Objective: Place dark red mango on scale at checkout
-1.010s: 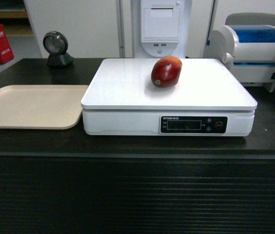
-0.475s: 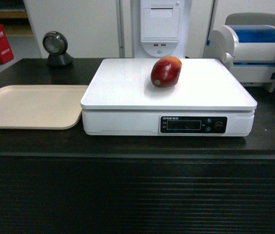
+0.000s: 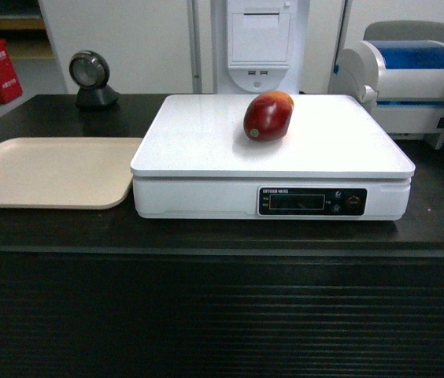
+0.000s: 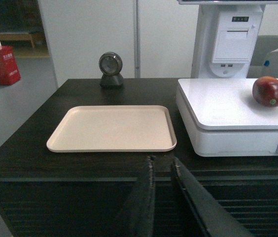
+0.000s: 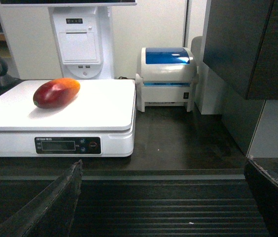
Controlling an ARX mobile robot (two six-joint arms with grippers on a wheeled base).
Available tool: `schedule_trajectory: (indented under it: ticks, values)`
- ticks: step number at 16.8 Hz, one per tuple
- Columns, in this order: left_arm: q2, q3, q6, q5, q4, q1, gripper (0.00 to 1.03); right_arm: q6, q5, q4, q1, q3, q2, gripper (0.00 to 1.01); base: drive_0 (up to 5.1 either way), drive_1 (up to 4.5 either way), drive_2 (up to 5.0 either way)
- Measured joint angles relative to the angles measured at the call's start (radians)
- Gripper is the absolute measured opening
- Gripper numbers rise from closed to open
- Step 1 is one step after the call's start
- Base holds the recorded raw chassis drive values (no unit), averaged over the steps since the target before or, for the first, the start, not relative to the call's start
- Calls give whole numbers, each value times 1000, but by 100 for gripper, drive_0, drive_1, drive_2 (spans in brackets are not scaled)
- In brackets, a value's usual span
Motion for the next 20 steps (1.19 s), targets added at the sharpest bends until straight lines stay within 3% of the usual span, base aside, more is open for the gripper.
schedule_trajectory:
  ticks: [8, 20]
  values:
    - [0, 0, 2, 0, 0, 0, 100, 0, 0, 0, 0, 0, 0, 98, 0, 0, 0]
    - [0, 0, 3, 0, 0, 0, 98, 0, 0, 0, 0, 0, 0, 98, 0, 0, 0]
